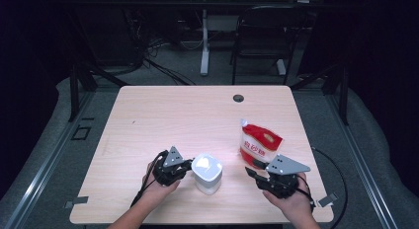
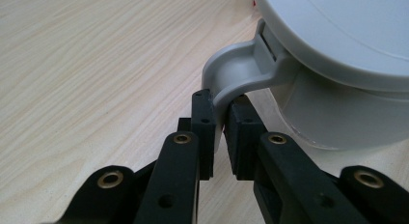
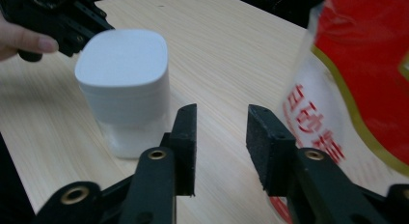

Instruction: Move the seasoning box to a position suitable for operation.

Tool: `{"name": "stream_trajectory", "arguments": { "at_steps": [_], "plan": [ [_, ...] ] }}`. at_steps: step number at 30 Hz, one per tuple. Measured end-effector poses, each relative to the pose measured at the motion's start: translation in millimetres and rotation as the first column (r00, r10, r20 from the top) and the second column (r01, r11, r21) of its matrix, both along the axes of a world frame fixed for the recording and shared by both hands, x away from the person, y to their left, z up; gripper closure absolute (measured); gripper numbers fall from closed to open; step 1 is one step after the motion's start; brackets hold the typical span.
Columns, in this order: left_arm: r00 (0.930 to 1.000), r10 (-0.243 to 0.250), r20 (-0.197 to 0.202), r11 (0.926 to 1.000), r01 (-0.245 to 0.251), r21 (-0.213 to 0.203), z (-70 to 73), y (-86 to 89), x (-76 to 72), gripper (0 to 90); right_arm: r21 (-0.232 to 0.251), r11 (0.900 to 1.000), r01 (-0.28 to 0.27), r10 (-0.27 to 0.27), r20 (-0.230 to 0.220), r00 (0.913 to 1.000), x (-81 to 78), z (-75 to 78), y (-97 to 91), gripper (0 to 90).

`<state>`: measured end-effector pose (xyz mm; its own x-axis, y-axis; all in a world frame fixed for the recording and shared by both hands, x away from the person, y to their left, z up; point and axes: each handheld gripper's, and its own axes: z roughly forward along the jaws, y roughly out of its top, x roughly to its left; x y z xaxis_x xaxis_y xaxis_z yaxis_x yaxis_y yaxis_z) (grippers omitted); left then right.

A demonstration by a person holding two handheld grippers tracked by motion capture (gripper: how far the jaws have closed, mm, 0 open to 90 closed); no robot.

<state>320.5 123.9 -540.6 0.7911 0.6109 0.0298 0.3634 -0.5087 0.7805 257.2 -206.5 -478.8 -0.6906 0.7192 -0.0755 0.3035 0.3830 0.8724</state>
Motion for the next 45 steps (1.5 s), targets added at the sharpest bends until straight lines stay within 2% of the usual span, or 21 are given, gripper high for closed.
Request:
{"name": "stream_trajectory", "arguments": {
  "at_steps": [4, 7, 9, 11, 12, 14, 17, 24, 27, 30, 33, 36, 38, 40, 42, 45],
  "plan": [
    [1.0000, -0.001, -0.001, 1.0000, 0.001, -0.002, -0.3, 0.4, -0.1, 83.1, -0.009, 0.9999, -0.011, 0.011, -0.015, 0.9998, 8.8, -3.2, 17.7, 60.1],
    [1.0000, -0.006, -0.005, 0.9999, 0.006, -0.012, -0.7, 1.4, 0.4, 82.9, -0.037, 0.9991, 0.021, -0.021, 0.011, 0.9997, 15.7, -9.5, 27.3, 58.9],
    [0.9998, -0.011, -0.014, 0.9998, 0.011, -0.017, -0.6, 2.5, 0.9, 82.7, -0.011, 0.9992, 0.039, -0.039, 0.002, 0.9992, 19.7, -13.3, 29.8, 60.0],
    [0.9998, -0.008, -0.020, 0.9995, 0.008, -0.032, -1.4, 3.3, 1.4, 82.3, -0.004, 0.9996, 0.029, -0.029, -0.012, 0.9995, 20.9, -16.6, 32.8, 59.3],
    [0.9997, -0.008, -0.021, 0.9994, 0.007, -0.035, -1.8, 3.5, 1.5, 82.3, -0.017, 0.9996, 0.022, -0.022, -0.005, 0.9997, 20.3, -18.2, 34.4, 56.8],
    [0.9997, -0.001, -0.023, 0.9993, 0.000, -0.038, -1.9, 3.1, 1.1, 82.2, -0.006, 1.0000, 0.003, -0.003, 0.003, 1.0000, 17.8, -21.1, 35.5, 53.8],
    [0.9999, 0.000, -0.013, 0.9995, 0.000, -0.030, -1.9, 2.4, 0.3, 82.5, 0.006, 0.9999, -0.013, 0.013, -0.002, 0.9999, 15.4, -24.4, 36.5, 53.0],
    [0.9999, -0.010, 0.014, 0.9999, 0.010, -0.012, -2.4, -1.5, -1.0, 83.4, 0.022, 0.9992, -0.034, 0.034, 0.000, 0.9994, 13.0, -33.5, 35.7, 65.1],
    [0.9997, -0.015, 0.017, 0.9998, 0.015, -0.012, -2.7, -2.2, 0.1, 83.5, -0.040, 0.9988, -0.027, 0.028, 0.010, 0.9996, 9.8, -33.0, 38.8, 69.5],
    [0.9993, -0.030, 0.022, 0.9994, 0.031, -0.015, -3.2, -0.8, 1.1, 83.5, -0.011, 0.9989, -0.046, 0.046, 0.003, 0.9990, 8.1, -32.4, 40.6, 70.4],
    [0.9993, -0.035, 0.013, 0.9990, 0.036, -0.028, -3.6, 0.5, 2.3, 83.2, -0.011, 0.9992, -0.039, 0.039, -0.001, 0.9993, 7.7, -33.0, 38.7, 69.9],
    [0.9987, -0.032, -0.040, 0.9967, 0.029, -0.076, -3.4, 3.5, 5.1, 79.5, 0.001, 0.9991, -0.043, 0.043, -0.001, 0.9991, 8.0, -35.7, 37.3, 68.6],
    [0.9980, -0.039, -0.050, 0.9969, 0.035, -0.070, -0.5, 5.4, 4.4, 77.6, -0.001, 0.9995, -0.033, 0.033, -0.003, 0.9995, 7.5, -36.0, 36.2, 71.1],
    [0.9968, -0.047, -0.064, 0.9967, 0.043, -0.069, 5.2, 8.2, 4.1, 76.5, 0.004, 0.9989, -0.046, 0.046, -0.026, 0.9986, 8.0, -36.3, 35.7, 72.9],
    [0.9910, -0.085, -0.104, 0.9937, 0.076, -0.081, 11.7, 12.5, 5.8, 73.5, -0.002, 0.9988, -0.048, 0.048, -0.024, 0.9985, 7.7, -37.2, 35.7, 73.6],
    [0.9866, -0.122, -0.108, 0.9885, 0.111, -0.103, 20.8, 19.1, 4.6, 72.9, -0.016, 0.9983, -0.056, 0.056, -0.020, 0.9982, 7.0, -36.8, 34.9, 74.4]
  ]
}}
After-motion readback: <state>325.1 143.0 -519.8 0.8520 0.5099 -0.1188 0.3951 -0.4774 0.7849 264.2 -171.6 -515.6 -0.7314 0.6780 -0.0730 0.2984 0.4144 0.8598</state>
